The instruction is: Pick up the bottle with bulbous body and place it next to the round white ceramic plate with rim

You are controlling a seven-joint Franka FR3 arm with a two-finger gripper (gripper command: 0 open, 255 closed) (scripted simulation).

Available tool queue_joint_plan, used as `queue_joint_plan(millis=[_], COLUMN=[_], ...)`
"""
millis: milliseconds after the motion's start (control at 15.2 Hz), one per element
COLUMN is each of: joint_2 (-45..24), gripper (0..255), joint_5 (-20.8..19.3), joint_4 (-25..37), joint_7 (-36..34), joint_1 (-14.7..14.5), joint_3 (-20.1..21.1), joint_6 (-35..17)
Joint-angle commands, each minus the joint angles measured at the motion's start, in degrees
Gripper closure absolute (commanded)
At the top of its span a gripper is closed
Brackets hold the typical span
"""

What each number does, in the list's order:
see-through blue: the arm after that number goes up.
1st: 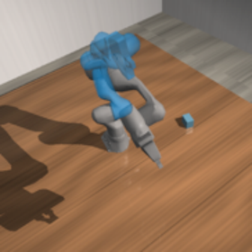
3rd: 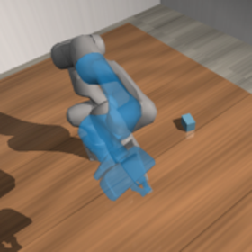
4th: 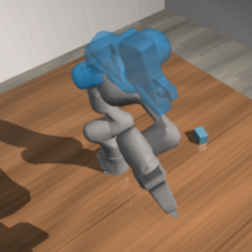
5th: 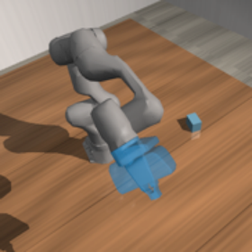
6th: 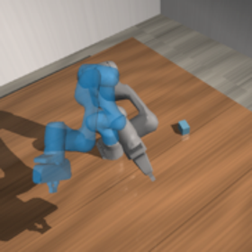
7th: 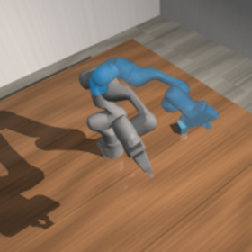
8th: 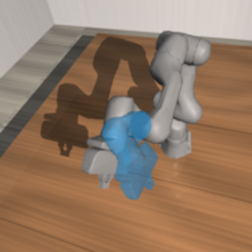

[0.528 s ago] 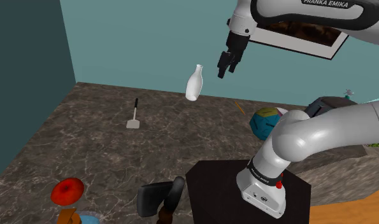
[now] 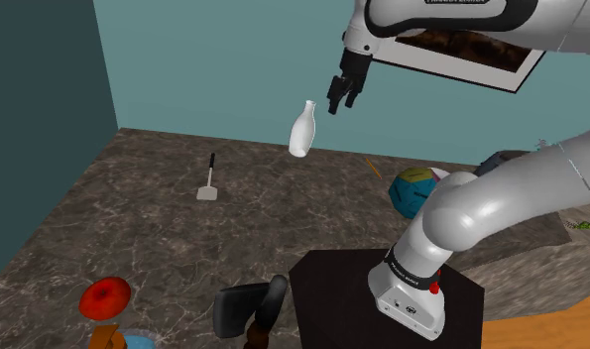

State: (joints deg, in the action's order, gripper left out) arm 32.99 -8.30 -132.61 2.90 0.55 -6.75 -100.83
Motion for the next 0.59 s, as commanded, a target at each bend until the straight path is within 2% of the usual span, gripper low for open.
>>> queue_joint_plan(millis=[0,528], joint_2=[-3.94,-20.59], gripper=[0,0], joint_5=[-0.15,2.41], joint_4=[1.85,13.69], joint_7=[1.41,7.9], joint_1=[0.46,1.73], joint_3=[-1.75,-8.06], joint_6=[-2.28,-7.33])
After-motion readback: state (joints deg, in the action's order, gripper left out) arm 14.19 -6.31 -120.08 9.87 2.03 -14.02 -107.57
